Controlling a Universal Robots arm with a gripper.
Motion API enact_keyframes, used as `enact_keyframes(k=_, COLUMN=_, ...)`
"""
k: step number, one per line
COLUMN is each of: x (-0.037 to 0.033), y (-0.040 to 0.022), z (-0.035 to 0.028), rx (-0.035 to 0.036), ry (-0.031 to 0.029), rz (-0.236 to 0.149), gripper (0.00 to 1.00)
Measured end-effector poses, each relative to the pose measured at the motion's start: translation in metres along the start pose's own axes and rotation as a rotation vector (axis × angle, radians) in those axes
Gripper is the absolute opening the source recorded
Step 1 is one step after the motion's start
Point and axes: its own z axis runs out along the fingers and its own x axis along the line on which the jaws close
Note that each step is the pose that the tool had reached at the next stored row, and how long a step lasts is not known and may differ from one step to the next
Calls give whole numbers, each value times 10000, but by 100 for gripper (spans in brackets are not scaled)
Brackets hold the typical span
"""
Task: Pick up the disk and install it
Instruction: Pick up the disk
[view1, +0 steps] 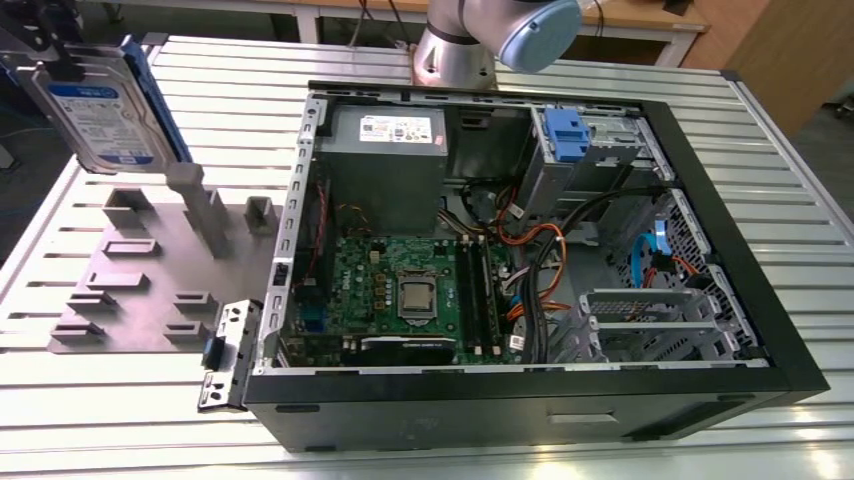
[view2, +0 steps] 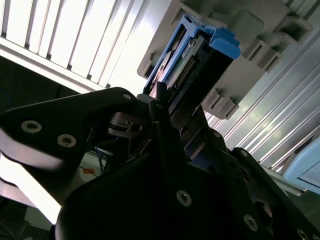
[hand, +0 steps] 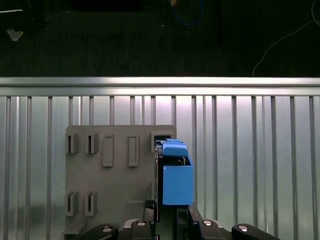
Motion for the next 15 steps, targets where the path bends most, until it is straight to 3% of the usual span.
enact_keyframes(k=7, x=-10, y=6, z=-265, rx=1, ry=0, rz=1, gripper=35)
enact_keyframes(k=10, x=-13, y=7, z=-351, rx=1, ry=-1, rz=1, gripper=35)
enact_keyframes(k=12, x=-14, y=9, z=-391, rx=2, ry=-1, rz=0, gripper=35)
enact_keyframes(k=15, x=-15, y=9, z=-404, rx=1, ry=-1, rz=0, gripper=35)
